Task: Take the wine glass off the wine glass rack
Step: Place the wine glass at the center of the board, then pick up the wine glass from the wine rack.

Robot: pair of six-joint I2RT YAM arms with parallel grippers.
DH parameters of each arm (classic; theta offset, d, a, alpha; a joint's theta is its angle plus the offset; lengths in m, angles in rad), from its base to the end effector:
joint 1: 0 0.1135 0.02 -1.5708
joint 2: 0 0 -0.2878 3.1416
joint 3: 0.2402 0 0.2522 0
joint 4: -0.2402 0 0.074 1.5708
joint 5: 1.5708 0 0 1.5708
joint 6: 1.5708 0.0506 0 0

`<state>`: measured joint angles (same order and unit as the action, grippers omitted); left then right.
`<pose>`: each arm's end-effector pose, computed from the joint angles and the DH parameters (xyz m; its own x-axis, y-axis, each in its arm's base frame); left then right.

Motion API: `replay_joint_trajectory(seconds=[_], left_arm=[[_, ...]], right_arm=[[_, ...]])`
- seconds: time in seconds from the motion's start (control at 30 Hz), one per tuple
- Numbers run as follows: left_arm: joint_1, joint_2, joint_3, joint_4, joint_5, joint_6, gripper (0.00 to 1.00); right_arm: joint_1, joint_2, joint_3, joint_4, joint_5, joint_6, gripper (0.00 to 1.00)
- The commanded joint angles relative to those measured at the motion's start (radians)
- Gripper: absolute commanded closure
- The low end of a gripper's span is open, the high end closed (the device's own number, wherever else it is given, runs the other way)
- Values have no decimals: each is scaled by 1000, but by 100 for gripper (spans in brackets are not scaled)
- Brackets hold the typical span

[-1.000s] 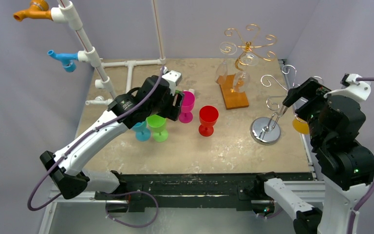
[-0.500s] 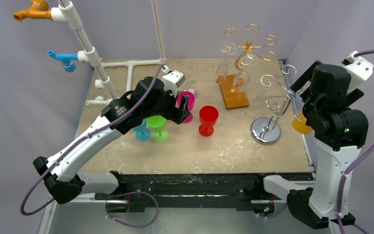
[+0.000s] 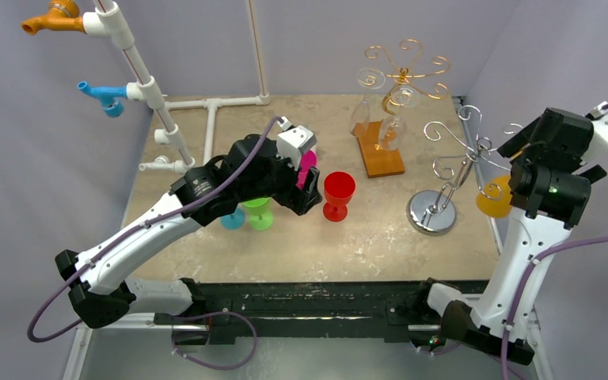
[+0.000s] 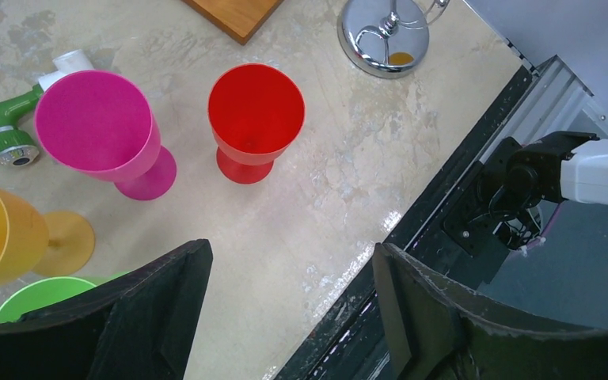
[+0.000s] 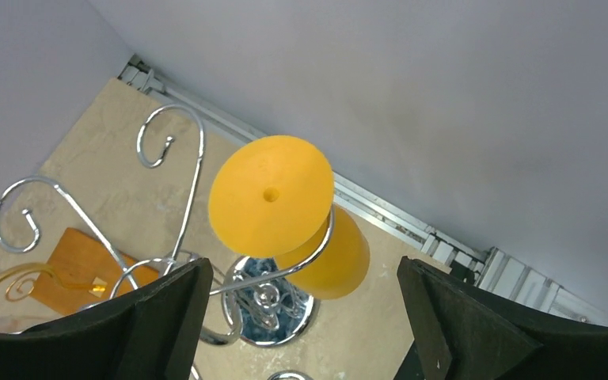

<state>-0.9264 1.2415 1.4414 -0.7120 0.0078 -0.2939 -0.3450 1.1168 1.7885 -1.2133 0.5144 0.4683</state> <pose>0.1581 -0.2111 0.4322 -0.5145 0.2025 -0.8332 0.6838 0.6832 -0.2562 0.1321 -0.0739 0.5107 -0.1209 0.4610 -0.8791 0.8357 0.5251 0.1604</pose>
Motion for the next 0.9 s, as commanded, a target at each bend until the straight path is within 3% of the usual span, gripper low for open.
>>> replay_joint_trajectory(seconds=[0.0, 0.3, 0.87], left_arm=[[-14, 0, -9, 41, 7, 18, 20], [-15, 20, 7, 21, -51, 11, 18], [-16, 159, 162, -112, -235, -38, 11]], right_arm=[[-73, -52, -66, 114, -68, -16, 1], [-78, -25, -25, 151, -6, -41, 1], [-78, 89, -39, 203, -118, -176, 1]])
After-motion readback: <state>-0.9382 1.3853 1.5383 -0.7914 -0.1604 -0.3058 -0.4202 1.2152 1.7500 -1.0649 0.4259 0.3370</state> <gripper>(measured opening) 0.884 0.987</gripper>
